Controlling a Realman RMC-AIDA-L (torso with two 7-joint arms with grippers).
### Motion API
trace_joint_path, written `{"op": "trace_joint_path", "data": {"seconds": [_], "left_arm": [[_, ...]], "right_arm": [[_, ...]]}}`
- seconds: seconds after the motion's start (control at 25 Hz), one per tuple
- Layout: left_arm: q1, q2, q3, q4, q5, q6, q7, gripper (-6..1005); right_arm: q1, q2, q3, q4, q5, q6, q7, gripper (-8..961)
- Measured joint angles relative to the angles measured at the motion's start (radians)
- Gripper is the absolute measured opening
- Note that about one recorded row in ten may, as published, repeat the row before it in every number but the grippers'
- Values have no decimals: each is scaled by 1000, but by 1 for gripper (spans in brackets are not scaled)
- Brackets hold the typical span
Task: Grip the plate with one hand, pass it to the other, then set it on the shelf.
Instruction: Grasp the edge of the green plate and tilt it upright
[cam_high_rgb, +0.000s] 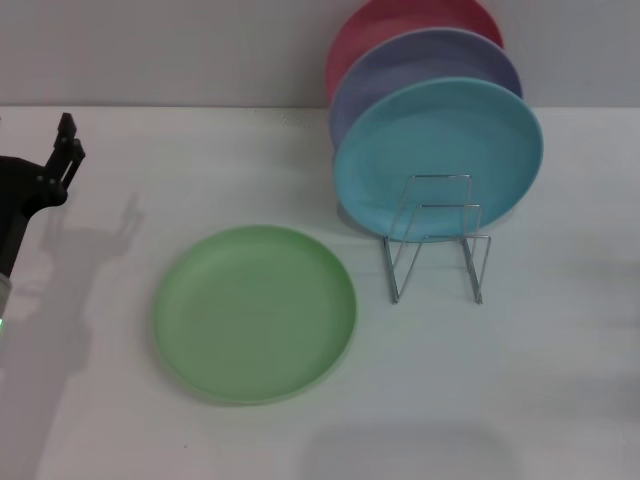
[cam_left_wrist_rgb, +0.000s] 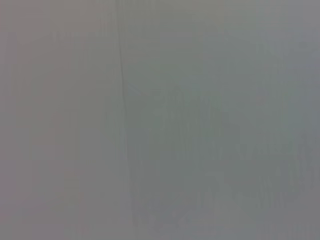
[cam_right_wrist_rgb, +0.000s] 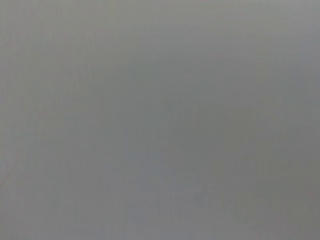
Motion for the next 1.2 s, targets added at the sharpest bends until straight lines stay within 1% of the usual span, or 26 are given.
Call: {"op": "trace_joint_path", "data": {"seconds": [0.12, 0.2, 0.28, 0.36, 0.44, 0.56, 0.64, 0.76, 0.88, 0.92, 0.96, 1.04, 1.12, 1.2], "left_arm": [[26, 3, -10, -80, 0, -68, 38, 813], [56, 5, -26, -172, 0, -143, 79, 813], [87, 6, -48, -264, 0, -234, 124, 813], [122, 9, -73, -384, 1, -370, 160, 813], [155, 16, -103, -517, 5, -552, 174, 813], [184, 20, -170, -723, 14, -875, 177, 813], [187, 17, -226, -849, 16, -1126, 181, 813], [177, 8, -289, -969, 17, -1406, 202, 813], [153, 5, -347, -1049, 10, -1628, 197, 813], [145, 5, -364, -1065, 7, -1682, 193, 813], [127, 4, -396, -1083, 5, -1782, 185, 813], [99, 4, -431, -1091, 6, -1902, 182, 813], [76, 3, -449, -1084, 10, -1992, 182, 813], [63, 3, -454, -1067, 13, -2042, 183, 813]], "right_arm": [[-1, 0, 0, 0, 0, -1, 0, 818], [0, -1, 0, 0, 0, -4, 0, 818], [1, -1, 0, 0, 0, -7, 0, 818], [2, -1, 0, 0, 0, -9, 0, 818], [3, -2, 0, 0, 0, -12, 0, 819], [6, -3, 0, 0, 0, -14, 0, 819], [8, -4, 0, 0, 0, -15, 0, 819], [8, -5, 0, 0, 0, -20, 0, 819], [8, -5, 0, 0, 0, -26, 0, 819], [7, -5, 0, 0, 0, -27, 0, 819], [6, -5, 0, 0, 0, -28, 0, 819], [5, -5, 0, 0, 0, -30, 0, 818], [6, -5, 0, 0, 0, -32, 0, 818], [7, -5, 0, 0, 0, -36, 0, 818]]}}
